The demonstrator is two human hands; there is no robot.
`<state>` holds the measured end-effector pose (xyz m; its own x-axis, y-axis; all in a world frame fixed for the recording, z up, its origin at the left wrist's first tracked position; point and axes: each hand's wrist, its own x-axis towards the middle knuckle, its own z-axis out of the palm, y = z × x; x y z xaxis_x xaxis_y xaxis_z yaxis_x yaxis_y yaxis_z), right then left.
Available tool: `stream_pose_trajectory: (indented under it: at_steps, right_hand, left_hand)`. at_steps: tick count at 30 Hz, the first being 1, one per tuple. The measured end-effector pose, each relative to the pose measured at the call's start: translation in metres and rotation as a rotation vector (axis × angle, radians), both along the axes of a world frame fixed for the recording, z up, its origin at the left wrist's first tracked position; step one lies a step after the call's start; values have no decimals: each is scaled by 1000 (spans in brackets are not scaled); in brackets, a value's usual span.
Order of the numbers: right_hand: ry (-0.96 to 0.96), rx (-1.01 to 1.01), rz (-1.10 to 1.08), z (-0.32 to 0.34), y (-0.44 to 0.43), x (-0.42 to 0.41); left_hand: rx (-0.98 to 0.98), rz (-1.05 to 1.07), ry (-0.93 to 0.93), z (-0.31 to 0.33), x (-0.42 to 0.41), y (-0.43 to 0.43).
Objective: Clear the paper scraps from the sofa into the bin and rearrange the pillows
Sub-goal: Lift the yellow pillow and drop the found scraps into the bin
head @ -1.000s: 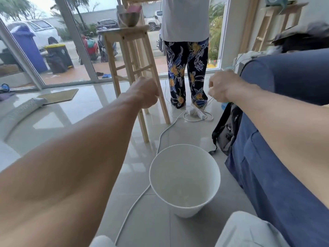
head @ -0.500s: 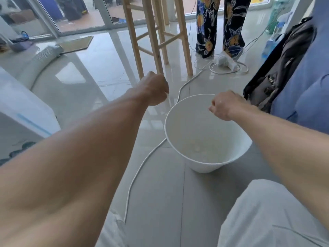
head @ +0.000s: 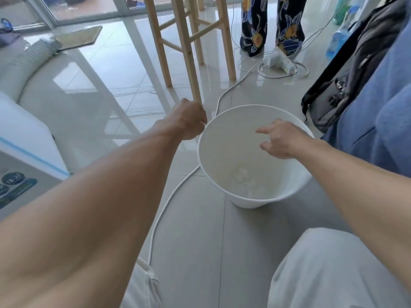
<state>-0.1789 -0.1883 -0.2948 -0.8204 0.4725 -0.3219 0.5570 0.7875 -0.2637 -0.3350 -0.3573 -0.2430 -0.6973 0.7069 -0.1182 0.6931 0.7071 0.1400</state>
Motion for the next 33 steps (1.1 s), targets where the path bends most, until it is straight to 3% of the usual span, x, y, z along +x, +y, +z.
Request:
stream_pose_trajectory:
  at_steps: [5, 20, 26, 33]
  right_hand:
    - [-12, 207, -25, -7, 11, 31]
    - [156, 130, -110, -47, 17, 57]
    - [162, 133, -105, -51, 19, 58]
    - [59, 82, -94, -39, 21, 57]
  left_hand:
    - [14, -50, -22, -11, 19, 32]
    - [-83, -57, -163, -125, 57, 82]
    - [-647, -148, -338, -152, 69, 87]
    - [-443, -198, -268, -115, 63, 83]
